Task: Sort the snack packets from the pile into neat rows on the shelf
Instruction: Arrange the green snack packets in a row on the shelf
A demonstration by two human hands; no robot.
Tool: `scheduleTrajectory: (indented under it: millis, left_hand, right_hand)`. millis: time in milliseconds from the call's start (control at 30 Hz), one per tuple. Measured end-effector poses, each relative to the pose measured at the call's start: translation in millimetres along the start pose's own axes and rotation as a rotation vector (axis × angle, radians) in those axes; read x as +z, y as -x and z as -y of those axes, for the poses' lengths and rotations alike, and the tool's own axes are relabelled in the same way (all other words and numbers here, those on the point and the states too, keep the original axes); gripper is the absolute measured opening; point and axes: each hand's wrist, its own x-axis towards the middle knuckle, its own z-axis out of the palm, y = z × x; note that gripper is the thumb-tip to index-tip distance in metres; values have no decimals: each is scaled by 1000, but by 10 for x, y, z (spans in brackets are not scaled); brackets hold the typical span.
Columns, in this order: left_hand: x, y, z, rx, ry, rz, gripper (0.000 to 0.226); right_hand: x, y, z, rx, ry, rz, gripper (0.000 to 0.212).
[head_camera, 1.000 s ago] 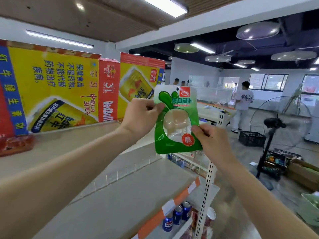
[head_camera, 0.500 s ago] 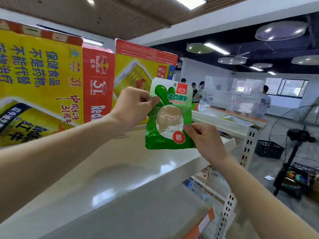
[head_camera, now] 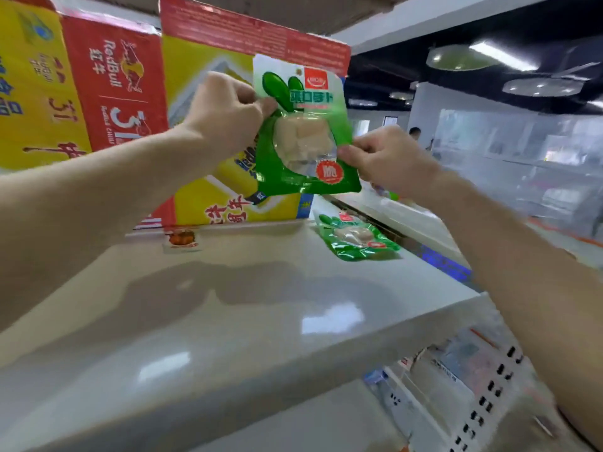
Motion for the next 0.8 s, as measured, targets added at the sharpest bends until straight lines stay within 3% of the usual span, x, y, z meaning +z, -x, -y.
scheduleTrajectory:
  millis: [133, 267, 400, 500, 700, 800]
  left_hand:
    - [291, -120, -59, -51, -21, -87, 32]
    - [572, -53, 125, -188, -64, -104, 22]
    - [914, 195, 525, -311, -334, -17, 32]
    - [1074, 350, 780, -348, -439, 122, 30]
    - [1097, 545, 773, -240, -664, 141, 40]
    - [1007, 708, 605, 32, -670, 319, 42]
  right_hand:
    - [-112, -198, -257, -31, 31, 79, 40]
    - [46, -281, -482, 72, 175, 243, 42]
    - [414, -168, -732, 87, 389, 451, 45]
    - [616, -83, -923, 124, 411, 538, 44]
    - [501, -91, -1173, 191, 411, 424, 52]
    - [394, -100, -1263, 215, 337, 247, 37]
